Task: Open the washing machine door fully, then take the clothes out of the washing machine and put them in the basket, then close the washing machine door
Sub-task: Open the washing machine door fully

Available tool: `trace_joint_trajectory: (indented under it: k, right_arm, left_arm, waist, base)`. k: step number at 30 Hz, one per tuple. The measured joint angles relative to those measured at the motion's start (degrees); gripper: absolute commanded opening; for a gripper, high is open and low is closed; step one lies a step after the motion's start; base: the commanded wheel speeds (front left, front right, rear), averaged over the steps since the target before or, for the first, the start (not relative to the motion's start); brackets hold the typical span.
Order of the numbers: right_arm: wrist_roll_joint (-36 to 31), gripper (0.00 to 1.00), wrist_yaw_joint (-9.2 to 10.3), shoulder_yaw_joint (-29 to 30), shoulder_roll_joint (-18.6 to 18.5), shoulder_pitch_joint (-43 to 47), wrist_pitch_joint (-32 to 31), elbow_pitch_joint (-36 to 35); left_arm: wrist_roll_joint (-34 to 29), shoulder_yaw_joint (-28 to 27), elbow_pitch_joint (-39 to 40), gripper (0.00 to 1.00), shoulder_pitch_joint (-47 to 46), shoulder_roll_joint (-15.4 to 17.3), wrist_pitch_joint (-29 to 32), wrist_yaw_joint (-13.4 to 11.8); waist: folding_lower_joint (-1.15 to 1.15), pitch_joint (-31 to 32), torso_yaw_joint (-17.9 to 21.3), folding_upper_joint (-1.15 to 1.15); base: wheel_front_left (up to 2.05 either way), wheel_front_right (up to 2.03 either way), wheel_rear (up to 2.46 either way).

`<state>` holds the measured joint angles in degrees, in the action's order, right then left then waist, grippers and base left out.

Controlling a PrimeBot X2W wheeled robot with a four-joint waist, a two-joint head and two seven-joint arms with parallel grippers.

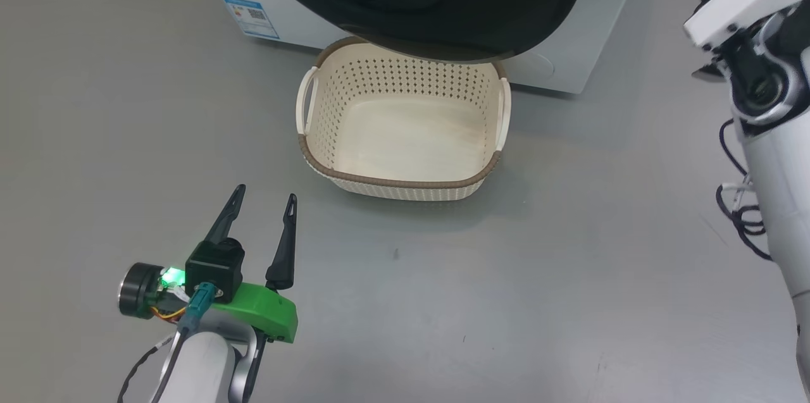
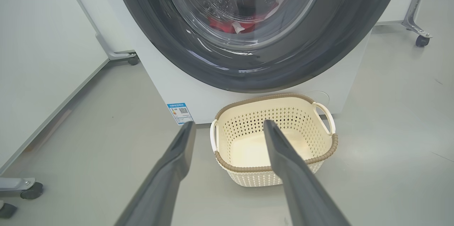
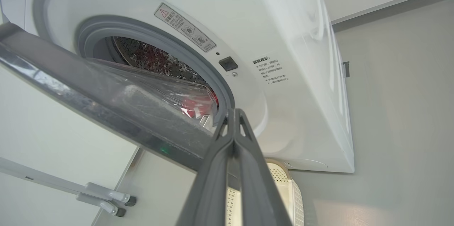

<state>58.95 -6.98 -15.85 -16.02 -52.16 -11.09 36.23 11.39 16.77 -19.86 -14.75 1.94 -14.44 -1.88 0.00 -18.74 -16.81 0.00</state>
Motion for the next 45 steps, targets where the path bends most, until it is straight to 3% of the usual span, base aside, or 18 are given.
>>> trace_joint_trajectory:
  k: [4, 10, 11, 12, 13, 17, 25, 32, 36, 45]
  right_arm:
    - [-7.16, 0.00, 0.00, -5.26, -1.21, 4.51, 5.27, -3.56]
    - [-15.16, 0.00, -0.01, -8.73, -3.75, 8.75, 14.05, -8.25]
    - [-17.78, 0.39, 0.00, -8.99, -4.93, 10.52, 17.14, -9.26]
    - [-17.78, 0.39, 0.00, -8.99, -4.93, 10.52, 17.14, -9.26]
    - [-18.50, 1.00, 0.00, -9.01, -5.28, 11.46, 18.44, -9.73]
    - [-21.32, 1.00, 0.74, -10.43, -5.20, 16.94, 22.75, -11.24]
    - [-24.23, 1.00, 7.37, -9.05, -4.59, 24.52, 25.29, -13.65]
    - [-24.90, 1.00, 11.39, -6.99, -2.61, 30.97, 25.37, -16.52]
    - [-25.30, 1.00, 12.55, -4.85, -1.83, 33.85, 25.37, -18.68]
    - [-28.04, 1.00, 13.19, -0.92, -0.22, 37.98, 25.37, -24.96]
  left_arm:
    - [-0.30, -0.65, 0.09, 1.00, 0.28, 0.42, 0.00, -0.09]
    - [-0.40, -1.92, 0.48, 1.00, 1.39, 0.80, 0.00, -0.34]
    - [-0.40, -2.03, 0.62, 1.00, 1.66, 0.80, 0.00, -0.34]
    - [-0.40, -2.03, 0.62, 1.00, 1.66, 0.80, 0.00, -0.34]
    - [-0.40, -2.10, 0.73, 1.00, 1.80, 0.80, 0.00, -0.34]
    - [-0.49, -2.59, 0.99, 1.00, 2.21, 0.81, 0.00, -0.34]
    - [-0.99, -3.24, 1.49, 1.00, 2.72, 0.81, 0.00, -0.33]
    - [-1.87, -3.67, 1.79, 1.00, 3.42, 0.82, 0.00, -0.33]
    - [-1.98, -3.97, 1.92, 1.00, 3.61, 0.82, 0.00, -0.33]
    - [-2.41, -4.66, 2.10, 1.00, 3.67, 0.86, 0.00, -0.33]
  waist:
    - [0.00, 1.11, 1.62, 0.00]
    - [0.00, 2.55, 3.92, 0.00]
    - [0.00, 2.92, 4.62, 0.00]
    - [0.00, 2.92, 4.62, 0.00]
    - [0.00, 3.08, 4.93, 0.00]
    - [0.00, 3.84, 6.19, 0.00]
    - [0.00, 4.65, 7.10, 0.00]
    - [0.00, 5.12, 7.54, 0.00]
    - [0.00, 5.31, 7.70, 0.00]
    - [0.00, 5.50, 8.01, 0.00]
  base:
    - [0.00, 0.00, 0.00]
    - [0.00, 0.00, 0.00]
    - [0.00, 0.00, 0.00]
    - [0.00, 0.00, 0.00]
    - [0.00, 0.00, 0.00]
    - [0.00, 0.00, 0.00]
    - [0.00, 0.00, 0.00]
    - [0.00, 0.00, 0.00]
    - [0.00, 0.00, 0.00]
    - [0.00, 0.00, 0.00]
